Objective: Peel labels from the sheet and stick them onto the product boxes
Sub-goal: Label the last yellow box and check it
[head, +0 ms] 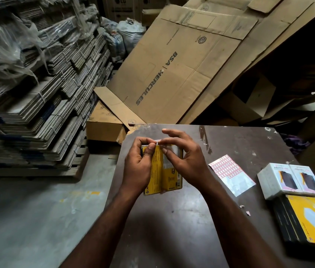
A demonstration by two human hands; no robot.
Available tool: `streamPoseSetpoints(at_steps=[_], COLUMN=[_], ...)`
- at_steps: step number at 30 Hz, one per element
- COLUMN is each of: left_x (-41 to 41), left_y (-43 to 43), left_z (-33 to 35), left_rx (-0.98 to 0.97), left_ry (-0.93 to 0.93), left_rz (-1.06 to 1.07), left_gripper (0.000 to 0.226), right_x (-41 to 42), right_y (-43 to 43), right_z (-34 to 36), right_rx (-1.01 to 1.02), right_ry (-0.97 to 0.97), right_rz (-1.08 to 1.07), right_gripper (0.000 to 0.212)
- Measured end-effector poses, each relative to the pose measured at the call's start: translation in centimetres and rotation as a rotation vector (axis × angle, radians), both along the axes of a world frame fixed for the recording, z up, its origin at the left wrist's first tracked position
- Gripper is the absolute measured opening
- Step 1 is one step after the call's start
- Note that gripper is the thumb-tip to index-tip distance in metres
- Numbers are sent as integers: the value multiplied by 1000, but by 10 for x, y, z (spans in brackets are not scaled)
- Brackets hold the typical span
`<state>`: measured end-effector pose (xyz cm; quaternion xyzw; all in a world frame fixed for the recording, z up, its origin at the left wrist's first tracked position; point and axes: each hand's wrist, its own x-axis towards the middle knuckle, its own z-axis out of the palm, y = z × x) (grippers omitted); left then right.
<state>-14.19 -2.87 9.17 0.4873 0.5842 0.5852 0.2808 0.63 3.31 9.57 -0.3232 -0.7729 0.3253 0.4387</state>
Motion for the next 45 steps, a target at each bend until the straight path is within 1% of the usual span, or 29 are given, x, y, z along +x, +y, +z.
streamPoseSetpoints(at_steps=[7, 9, 12, 15, 17, 19, 21, 23, 25, 29, 32, 34, 36, 37, 39, 41, 43, 45], left_x=[1, 2, 3, 3, 2, 1, 1, 3, 5, 5, 3, 1, -1, -1, -1, 0, 1, 0], left_y=[-5, -7, -8, -10, -11, -12, -14, -16, -16, -18, -16, -16, -17, -18, -21, -21, -19, -17], left_z=[7, 8, 8, 7, 6, 4, 5, 6, 8, 15, 17, 15, 12, 11, 11, 13, 14, 14], left_rx=[38, 45, 50, 50, 42, 23, 9, 6, -6, -58, -56, -52, -62, -68, -72, -85, -121, -169], left_ry=[23, 4, 11, 19, 11, 5, -7, -41, -60, 62, 76, 73, 51, 30, -37, -112, -198, -290], left_rz=[-54, -50, -36, -35, -35, -24, 5, 31, 43, 142, 148, 76, -34, -91, -163, -151, -104, -59], left_gripper=[10, 9, 9, 12, 13, 11, 10, 9, 9, 32, 33, 30, 28, 28, 33, 45, 56, 58], right_x=[8, 10, 6, 0, 1, 6, 8, 8, 3, -8, -11, -12, -14, -16, -18, -19, -19, -18], right_y=[1, -1, -7, -11, -11, -9, -8, -11, -17, -29, -32, -31, -29, -29, -28, -28, -29, -31], right_z=[1, 4, 6, 4, 3, 2, 1, 0, 0, 3, 5, 7, 8, 7, 5, 1, -2, -3], right_rx=[-141, -156, -147, -133, -145, -208, -300, -399, -483, -548, -618, -619, -600, -573, -457, -349, -298, -245], right_ry=[42, 51, 50, 86, 82, 50, 35, 80, 148, 226, 344, 374, 357, 336, 259, 200, 154, 102], right_rz=[83, 95, 57, 9, 33, 95, 156, 195, 204, 191, 196, 157, 76, 21, -85, -123, -105, -71], right_gripper=[26, 28, 31, 24, 20, 23, 33, 47, 55, 57, 53, 46, 37, 38, 47, 49, 48, 50])
